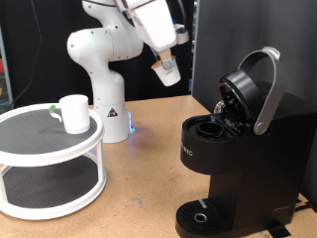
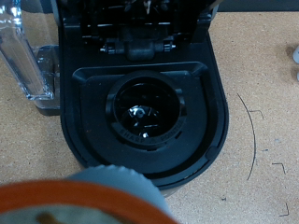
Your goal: Make a cup of coffee with the keurig machine
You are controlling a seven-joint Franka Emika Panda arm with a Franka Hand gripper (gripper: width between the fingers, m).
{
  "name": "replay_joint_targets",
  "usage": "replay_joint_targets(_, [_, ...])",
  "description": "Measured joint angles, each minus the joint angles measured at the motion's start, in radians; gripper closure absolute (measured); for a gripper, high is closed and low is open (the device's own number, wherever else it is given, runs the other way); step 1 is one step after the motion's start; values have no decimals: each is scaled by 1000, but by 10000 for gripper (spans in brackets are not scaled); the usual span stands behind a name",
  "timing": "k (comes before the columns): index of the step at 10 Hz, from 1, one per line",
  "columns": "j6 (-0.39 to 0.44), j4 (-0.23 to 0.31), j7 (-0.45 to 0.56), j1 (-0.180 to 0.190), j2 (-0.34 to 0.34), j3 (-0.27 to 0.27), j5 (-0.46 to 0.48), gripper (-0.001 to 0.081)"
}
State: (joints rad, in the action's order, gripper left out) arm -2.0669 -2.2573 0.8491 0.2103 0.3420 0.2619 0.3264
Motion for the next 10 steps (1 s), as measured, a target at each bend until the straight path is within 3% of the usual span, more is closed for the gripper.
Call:
replay_joint_targets(4, [24, 91, -3, 4, -102, -9, 0, 371])
replay_joint_targets(10, [13, 86, -17, 5, -130, -36, 0, 371])
